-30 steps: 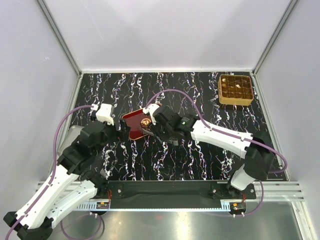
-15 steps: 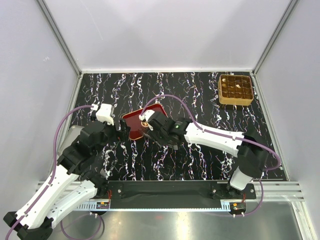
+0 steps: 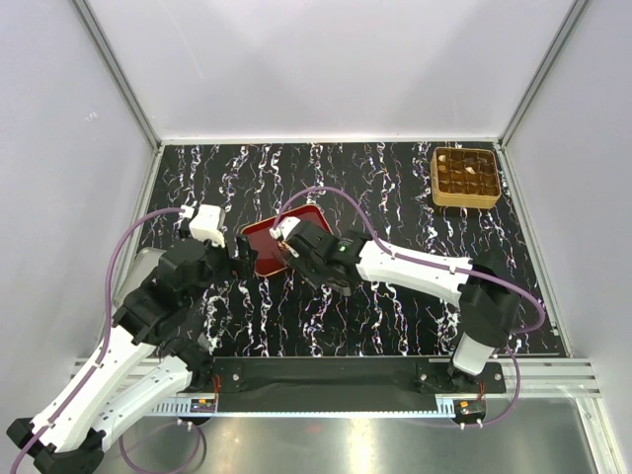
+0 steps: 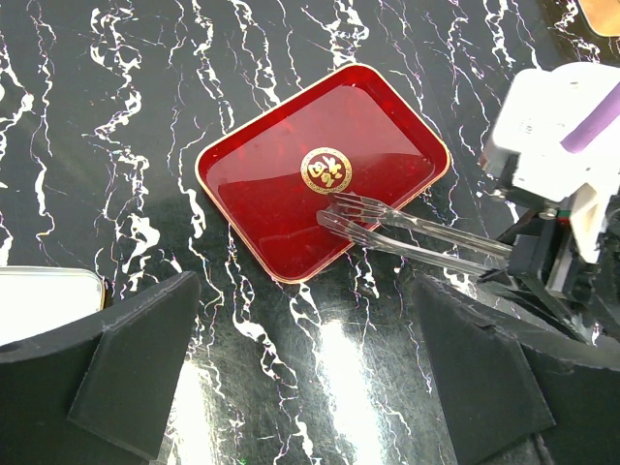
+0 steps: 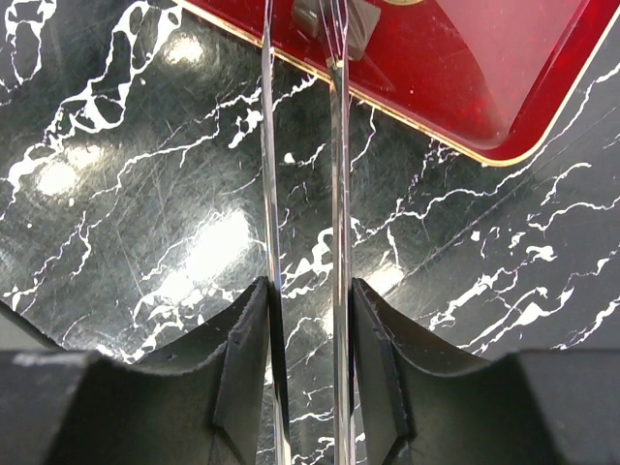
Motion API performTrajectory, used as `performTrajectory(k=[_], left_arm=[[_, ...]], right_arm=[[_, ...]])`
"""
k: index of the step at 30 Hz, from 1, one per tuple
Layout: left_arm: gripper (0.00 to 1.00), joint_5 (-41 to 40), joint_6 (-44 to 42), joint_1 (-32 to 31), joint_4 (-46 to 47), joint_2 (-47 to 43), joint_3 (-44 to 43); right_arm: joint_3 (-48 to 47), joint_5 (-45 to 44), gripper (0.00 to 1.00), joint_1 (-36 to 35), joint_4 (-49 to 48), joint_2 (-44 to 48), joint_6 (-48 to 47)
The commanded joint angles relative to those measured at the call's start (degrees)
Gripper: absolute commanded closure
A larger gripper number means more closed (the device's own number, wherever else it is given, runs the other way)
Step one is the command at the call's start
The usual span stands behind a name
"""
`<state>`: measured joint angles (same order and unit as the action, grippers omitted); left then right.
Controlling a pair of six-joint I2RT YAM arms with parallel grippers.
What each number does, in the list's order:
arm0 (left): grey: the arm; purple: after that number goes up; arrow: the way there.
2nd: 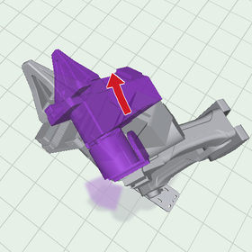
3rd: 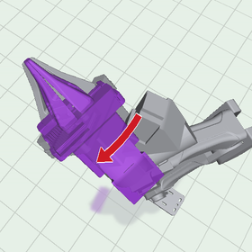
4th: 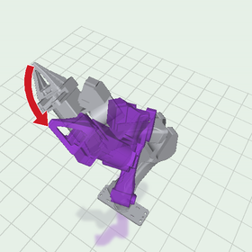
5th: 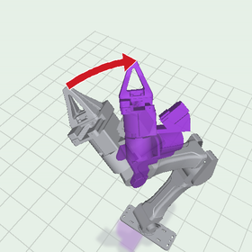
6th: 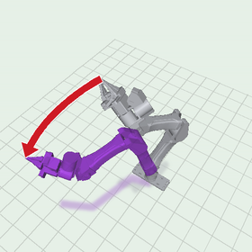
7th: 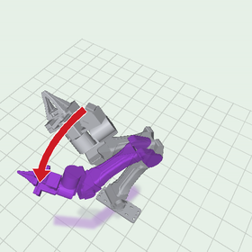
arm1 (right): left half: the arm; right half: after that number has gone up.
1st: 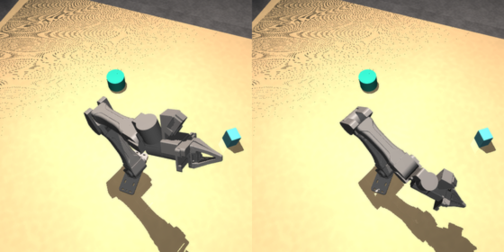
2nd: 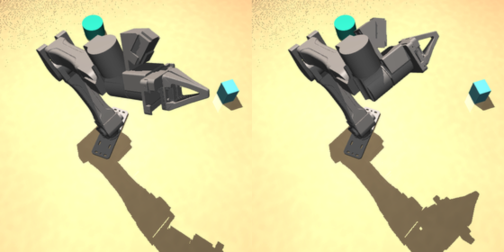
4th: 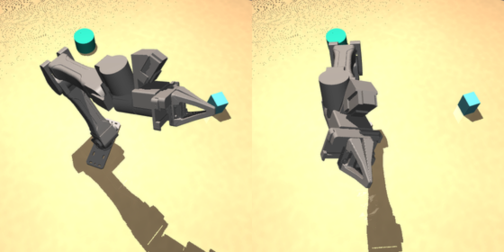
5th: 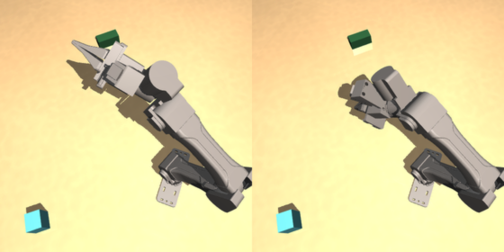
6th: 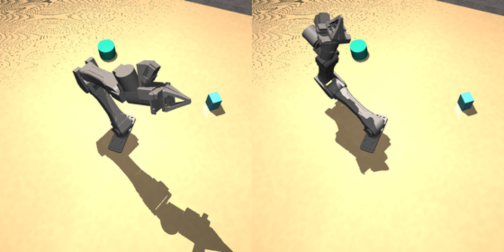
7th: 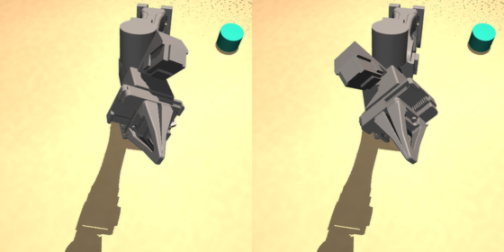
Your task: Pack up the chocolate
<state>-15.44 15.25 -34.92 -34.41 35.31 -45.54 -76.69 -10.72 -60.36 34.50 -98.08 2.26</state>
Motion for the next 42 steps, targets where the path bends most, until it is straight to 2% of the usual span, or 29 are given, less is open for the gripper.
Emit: performTrajectory(k=[1, 14, 28, 42], left_arm=[[0.01, -0.99, -0.22, 0.11, 2.07, -0.86, -0.25], [0.01, -1.17, -0.22, 0.11, 2.07, -1.03, -0.25], [0.01, -0.99, -0.22, 0.11, 2.16, -0.94, -0.25], [0.01, -0.99, -0.22, 0.11, 2.16, -1.03, -0.25]], right_arm=[[-3.91, -2.28, 0.56, -0.81, -0.05, -0.97, -1.21], [-6.11, -7.38, 0.55, -0.90, 1.09, -2.29, -1.91], [-6.55, -3.08, 0.58, -0.90, -0.40, -3.52, -1.65], [-8.31, -4.30, 0.66, -0.90, -0.14, -4.14, -1.56]])
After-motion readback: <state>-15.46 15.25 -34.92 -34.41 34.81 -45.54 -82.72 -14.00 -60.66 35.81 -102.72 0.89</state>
